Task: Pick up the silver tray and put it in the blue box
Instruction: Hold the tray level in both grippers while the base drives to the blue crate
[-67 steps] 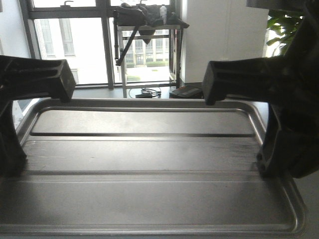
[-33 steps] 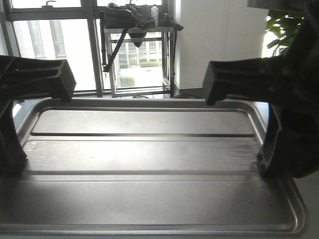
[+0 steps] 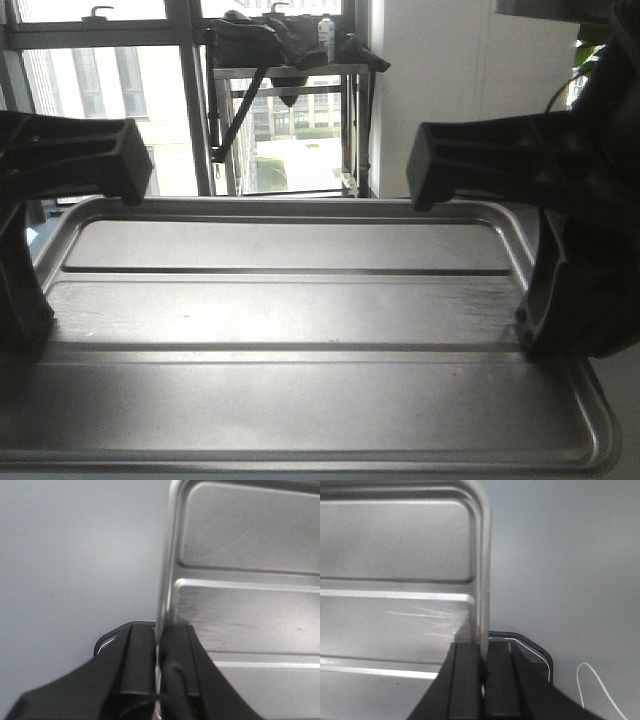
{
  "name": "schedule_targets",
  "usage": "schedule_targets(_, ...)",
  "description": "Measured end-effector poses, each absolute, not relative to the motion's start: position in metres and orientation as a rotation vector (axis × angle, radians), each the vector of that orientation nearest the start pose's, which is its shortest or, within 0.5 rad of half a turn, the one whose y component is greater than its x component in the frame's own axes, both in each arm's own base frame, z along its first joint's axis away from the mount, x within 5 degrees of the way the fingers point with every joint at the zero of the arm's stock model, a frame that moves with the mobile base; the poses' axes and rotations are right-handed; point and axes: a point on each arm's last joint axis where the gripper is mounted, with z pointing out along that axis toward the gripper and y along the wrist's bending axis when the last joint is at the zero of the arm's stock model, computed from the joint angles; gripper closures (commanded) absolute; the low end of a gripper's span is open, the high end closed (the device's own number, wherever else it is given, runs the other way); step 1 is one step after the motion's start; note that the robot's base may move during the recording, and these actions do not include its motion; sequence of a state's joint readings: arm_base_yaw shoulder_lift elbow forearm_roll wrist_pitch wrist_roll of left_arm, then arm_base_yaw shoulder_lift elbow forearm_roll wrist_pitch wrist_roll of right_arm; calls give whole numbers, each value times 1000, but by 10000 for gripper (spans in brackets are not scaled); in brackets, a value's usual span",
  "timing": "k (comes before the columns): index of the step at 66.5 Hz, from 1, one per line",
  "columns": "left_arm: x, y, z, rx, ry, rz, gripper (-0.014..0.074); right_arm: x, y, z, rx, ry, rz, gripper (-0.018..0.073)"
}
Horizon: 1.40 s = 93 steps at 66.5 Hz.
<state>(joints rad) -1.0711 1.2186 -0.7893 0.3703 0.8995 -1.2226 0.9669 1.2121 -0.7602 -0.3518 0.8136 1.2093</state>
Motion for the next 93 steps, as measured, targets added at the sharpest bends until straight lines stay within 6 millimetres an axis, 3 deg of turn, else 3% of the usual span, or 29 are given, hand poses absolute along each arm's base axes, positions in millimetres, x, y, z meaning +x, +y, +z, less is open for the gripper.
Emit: schedule_targets(93, 125, -175, 256, 44, 2702, -226, 611, 141, 164, 252, 67, 2681, 282, 506)
